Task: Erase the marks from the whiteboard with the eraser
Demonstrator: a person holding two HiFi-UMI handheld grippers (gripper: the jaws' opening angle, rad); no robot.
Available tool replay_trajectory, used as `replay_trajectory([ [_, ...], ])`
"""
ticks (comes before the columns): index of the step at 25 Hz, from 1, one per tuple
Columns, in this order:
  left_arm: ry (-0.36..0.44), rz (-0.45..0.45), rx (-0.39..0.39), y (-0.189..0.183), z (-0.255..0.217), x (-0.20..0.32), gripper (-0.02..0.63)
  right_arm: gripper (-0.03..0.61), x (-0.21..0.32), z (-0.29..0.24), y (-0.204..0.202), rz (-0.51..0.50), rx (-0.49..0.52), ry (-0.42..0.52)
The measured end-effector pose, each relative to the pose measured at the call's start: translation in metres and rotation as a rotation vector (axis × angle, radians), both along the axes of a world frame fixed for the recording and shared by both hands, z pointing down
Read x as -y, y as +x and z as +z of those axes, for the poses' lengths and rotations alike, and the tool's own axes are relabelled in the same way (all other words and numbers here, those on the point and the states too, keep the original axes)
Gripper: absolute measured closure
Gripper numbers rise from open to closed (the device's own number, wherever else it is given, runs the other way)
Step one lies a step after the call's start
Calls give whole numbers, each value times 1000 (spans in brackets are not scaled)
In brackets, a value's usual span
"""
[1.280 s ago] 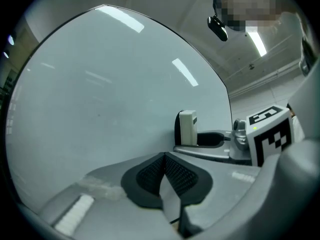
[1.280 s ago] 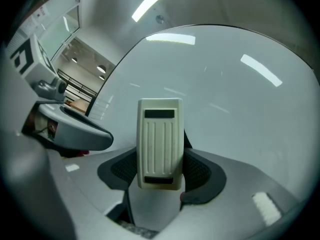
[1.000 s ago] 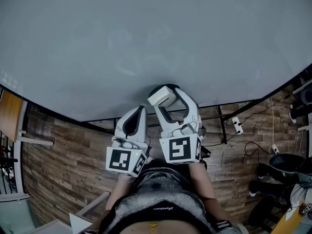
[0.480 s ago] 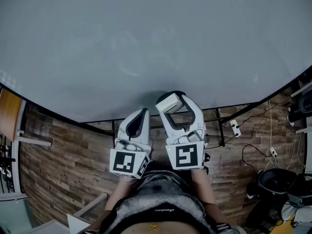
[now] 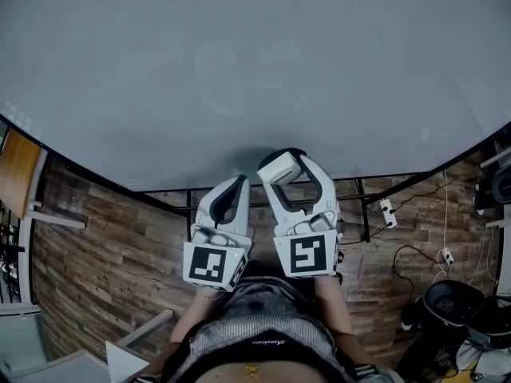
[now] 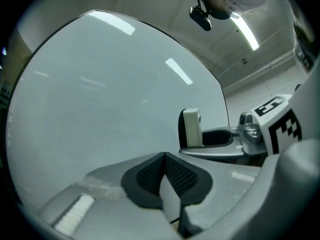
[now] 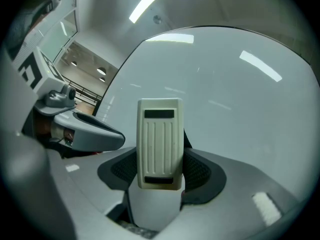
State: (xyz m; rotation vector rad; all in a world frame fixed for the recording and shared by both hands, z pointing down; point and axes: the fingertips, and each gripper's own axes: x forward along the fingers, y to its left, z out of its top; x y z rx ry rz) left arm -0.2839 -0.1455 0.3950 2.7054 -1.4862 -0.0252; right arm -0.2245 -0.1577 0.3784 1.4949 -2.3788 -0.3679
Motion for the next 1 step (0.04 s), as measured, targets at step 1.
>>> replay_trajectory([
  [1,1,0,3,0,0,-1,609,318,0,-1,0,-2,-1,-1],
])
